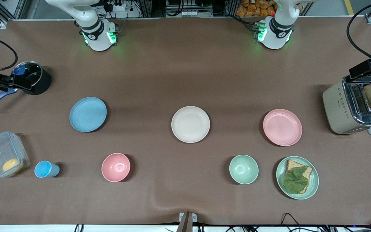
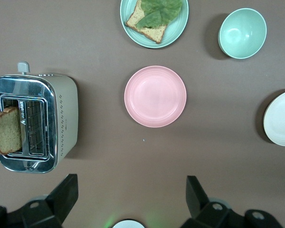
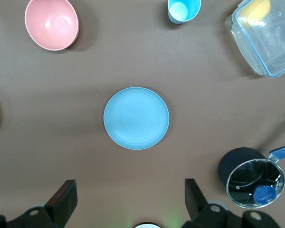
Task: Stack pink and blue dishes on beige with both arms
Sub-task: 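Move the right gripper to the blue plate while the left gripper reaches pink, then grasp the blue plate with the right gripper while the left gripper grasps pink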
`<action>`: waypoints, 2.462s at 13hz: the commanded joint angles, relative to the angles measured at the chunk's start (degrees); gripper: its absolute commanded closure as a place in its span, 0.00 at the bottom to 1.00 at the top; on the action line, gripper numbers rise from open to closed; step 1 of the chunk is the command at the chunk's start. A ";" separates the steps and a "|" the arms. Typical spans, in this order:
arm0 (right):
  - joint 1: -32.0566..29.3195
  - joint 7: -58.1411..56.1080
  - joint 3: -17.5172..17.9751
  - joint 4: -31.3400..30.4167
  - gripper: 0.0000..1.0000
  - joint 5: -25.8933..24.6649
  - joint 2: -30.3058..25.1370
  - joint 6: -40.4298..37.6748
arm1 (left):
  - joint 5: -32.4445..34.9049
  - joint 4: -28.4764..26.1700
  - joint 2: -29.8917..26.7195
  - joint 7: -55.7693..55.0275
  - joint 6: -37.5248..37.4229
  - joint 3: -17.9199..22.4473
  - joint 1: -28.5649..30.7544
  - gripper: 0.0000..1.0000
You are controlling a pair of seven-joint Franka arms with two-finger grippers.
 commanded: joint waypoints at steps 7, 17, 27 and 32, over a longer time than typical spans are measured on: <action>-0.61 0.85 0.63 -0.90 0.00 -1.09 -0.88 -0.20 | 1.94 -3.24 0.95 -1.83 2.40 -0.50 -0.79 0.00; -9.39 -4.85 0.46 -6.31 0.00 2.85 7.30 3.02 | 4.14 -13.71 0.86 -0.96 15.14 -1.12 0.00 0.00; -16.33 -32.42 0.37 -31.57 0.00 19.81 14.74 32.57 | 3.70 -21.28 9.74 -1.74 31.07 -1.47 -0.36 0.00; -17.14 -41.07 0.37 -31.66 0.00 25.71 22.32 36.10 | 7.30 -34.18 11.14 -1.65 48.52 -1.30 0.61 0.00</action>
